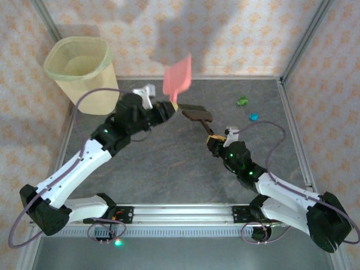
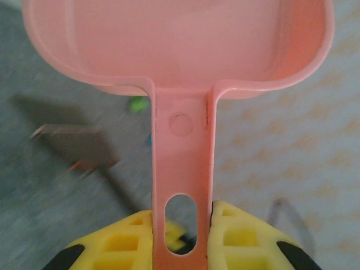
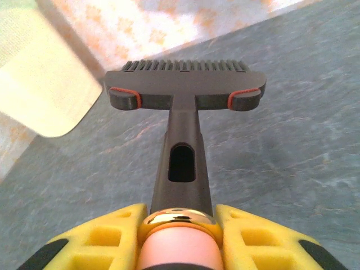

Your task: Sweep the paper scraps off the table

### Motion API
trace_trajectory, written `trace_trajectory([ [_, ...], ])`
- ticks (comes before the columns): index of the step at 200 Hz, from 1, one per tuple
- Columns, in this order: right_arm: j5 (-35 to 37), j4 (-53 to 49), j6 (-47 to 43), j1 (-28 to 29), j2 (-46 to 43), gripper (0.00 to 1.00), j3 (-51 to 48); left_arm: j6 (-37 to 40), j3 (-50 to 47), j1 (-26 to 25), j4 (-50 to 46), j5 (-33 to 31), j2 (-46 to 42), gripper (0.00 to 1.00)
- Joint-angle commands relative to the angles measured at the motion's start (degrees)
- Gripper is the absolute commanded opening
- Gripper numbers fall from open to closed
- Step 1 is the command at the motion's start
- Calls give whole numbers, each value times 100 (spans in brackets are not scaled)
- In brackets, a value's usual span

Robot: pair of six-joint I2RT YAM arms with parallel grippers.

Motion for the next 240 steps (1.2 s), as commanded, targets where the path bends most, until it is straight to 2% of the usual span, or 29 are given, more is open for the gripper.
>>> trace_trajectory([
  [1,945,295,95,30,-473,0,-198,881,-502,-368,-221,-572,-271,0],
  [40,1803,-46,104,27,-1428,0,-413,1237,-1774,-950,-729,-1621,-1160,0],
  [75,2621,-457,141,-35,-2208,0,-523,956,-3018,-971,-628,-1855,-1873,0],
  [98,2934,-953,198,-108,-2531,0,-341,892,-3331,-973,-476,-1850,-1754,0],
  [122,3230,-1750,373,-305,-2516,0,159,954,-3220,-1141,-268,-1898,-1019,0],
  [151,2948,-2736,629,-853,-2009,0,1042,1246,-2765,-1861,18,-2457,266,0],
  [183,2322,-3748,665,-1581,-800,0,2297,1768,-1993,-2475,-104,-2501,1377,0],
  [223,1086,-4937,782,-2393,972,0,3994,1904,-1733,-2548,-106,-2285,1896,0],
  [240,845,-5538,704,-2553,1846,0,4813,1902,-1764,-2548,-62,-2263,1907,0],
])
